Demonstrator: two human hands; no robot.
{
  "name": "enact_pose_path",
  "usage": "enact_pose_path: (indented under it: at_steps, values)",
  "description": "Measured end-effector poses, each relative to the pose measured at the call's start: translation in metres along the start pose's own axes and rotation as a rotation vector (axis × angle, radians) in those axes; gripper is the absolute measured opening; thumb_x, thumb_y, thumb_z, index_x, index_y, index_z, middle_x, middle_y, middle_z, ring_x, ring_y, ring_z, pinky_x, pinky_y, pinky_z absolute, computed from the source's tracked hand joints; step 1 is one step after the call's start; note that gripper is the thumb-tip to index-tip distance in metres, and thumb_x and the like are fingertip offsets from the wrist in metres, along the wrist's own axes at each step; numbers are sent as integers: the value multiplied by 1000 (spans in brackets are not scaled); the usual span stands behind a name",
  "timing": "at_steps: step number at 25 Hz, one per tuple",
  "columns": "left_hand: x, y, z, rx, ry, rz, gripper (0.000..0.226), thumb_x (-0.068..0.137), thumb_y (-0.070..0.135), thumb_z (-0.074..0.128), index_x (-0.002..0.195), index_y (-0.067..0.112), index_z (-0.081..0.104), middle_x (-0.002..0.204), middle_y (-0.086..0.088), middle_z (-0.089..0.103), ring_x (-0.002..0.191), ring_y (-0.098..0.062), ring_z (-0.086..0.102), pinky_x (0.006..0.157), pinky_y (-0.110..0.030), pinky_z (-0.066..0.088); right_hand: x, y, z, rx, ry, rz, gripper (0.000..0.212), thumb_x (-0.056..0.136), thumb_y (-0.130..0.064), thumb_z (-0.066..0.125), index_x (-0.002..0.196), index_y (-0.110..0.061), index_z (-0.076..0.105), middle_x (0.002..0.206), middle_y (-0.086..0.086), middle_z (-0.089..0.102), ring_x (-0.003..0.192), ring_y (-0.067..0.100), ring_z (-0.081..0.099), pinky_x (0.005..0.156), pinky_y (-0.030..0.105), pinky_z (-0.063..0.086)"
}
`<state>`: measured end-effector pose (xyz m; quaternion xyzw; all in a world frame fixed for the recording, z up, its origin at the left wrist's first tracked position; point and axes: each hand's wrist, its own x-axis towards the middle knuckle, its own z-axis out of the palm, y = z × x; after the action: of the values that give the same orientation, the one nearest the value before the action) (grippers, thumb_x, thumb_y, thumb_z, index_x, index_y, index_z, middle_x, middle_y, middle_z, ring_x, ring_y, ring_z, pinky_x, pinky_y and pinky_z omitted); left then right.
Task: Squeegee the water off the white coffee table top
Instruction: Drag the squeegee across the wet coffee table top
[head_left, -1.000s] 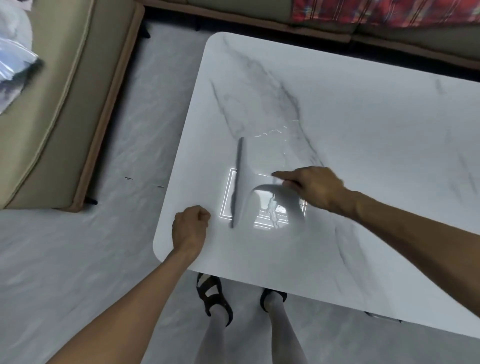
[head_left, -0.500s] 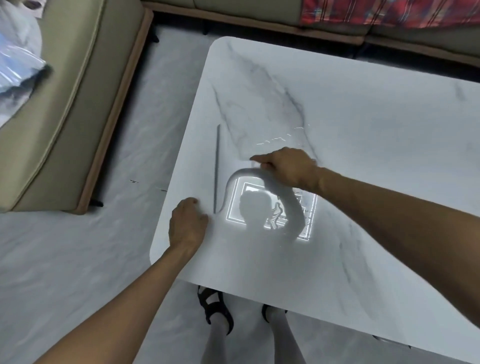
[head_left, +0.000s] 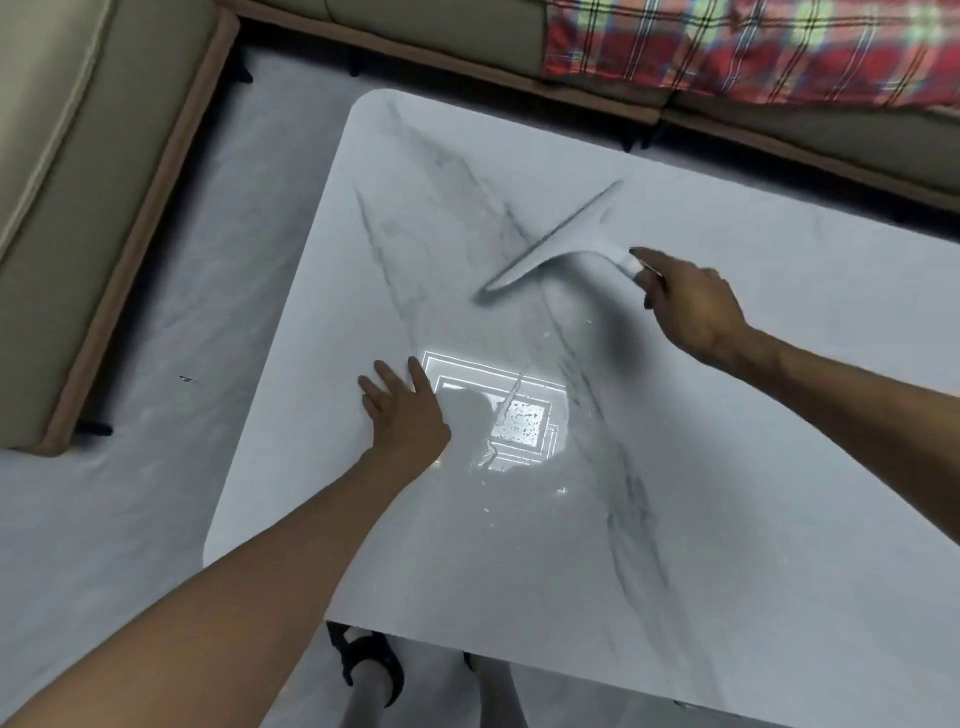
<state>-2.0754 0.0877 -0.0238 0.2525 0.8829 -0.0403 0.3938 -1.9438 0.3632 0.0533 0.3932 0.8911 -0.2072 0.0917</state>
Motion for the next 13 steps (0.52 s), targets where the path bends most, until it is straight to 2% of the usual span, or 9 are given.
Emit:
enact_pose_path:
  at_steps: [1, 2, 3, 4, 5, 7, 10, 13]
  values:
    - [6, 4, -2, -4, -33, -10, 80, 95, 14, 43, 153, 6, -12, 153, -37, -19, 140, -59, -13, 120, -55, 5, 30, -12, -2, 30, 22, 18, 39, 101, -34, 32, 139, -30, 42, 114, 13, 66, 105, 40, 57, 85, 44, 49]
    - [10, 6, -3, -6, -55, -16, 80, 95, 14, 43, 153, 5, -12, 152, -39, -19, 139, -61, -13, 120, -56, 6, 58, -24, -4, 71, 30, 42, 37, 101, -31, 31, 136, -27, 43, 109, 13, 64, 100, 39, 57, 73, 43, 51]
    - [13, 6, -3, -8, -69, -16, 80, 95, 14, 43, 153, 4, -12, 151, -40, -19, 139, -62, -13, 120, -56, 7, 82, -35, -6, 107, 24, 74, 33, 99, -25, 29, 127, -27, 46, 101, 13, 59, 91, 37, 55, 58, 38, 48]
    - [15, 5, -3, -8, -79, -14, 80, 95, 13, 42, 153, 3, -12, 150, -41, -19, 138, -62, -12, 120, -56, 8, 99, -41, -5, 128, 5, 114, 29, 96, -19, 27, 115, -26, 47, 96, 12, 54, 84, 35, 52, 49, 34, 43]
    - [17, 4, -4, -3, -100, -13, 79, 95, 12, 42, 153, 3, -12, 150, -42, -19, 138, -62, -12, 120, -56, 9, 106, -44, -3, 122, -20, 146, 25, 92, -15, 25, 104, -24, 44, 93, 13, 52, 80, 34, 51, 48, 34, 42]
    - [19, 3, -6, 2, -113, -2, 79, 95, 12, 42, 153, 3, -12, 150, -42, -18, 138, -63, -11, 120, -56, 10, 92, -37, 7, 52, -42, 134, 21, 91, -10, 27, 102, -18, 43, 92, 18, 56, 78, 38, 52, 56, 39, 43]
    - [21, 2, -7, 9, -125, -10, 80, 95, 17, 44, 153, 3, -9, 150, -43, -15, 138, -64, -7, 118, -56, 14, 13, -6, 21, -9, -80, 83, 30, 98, -16, 30, 126, -18, 41, 92, 23, 63, 77, 43, 55, 66, 40, 42]
    - [23, 1, -7, 15, -103, 1, 82, 95, 21, 47, 153, 2, -8, 150, -45, -12, 137, -66, -4, 117, -56, 17, -68, 16, 9, -39, -244, 95, 36, 99, -24, 31, 134, -31, 35, 77, 14, 64, 66, 38, 56, 62, 40, 48]
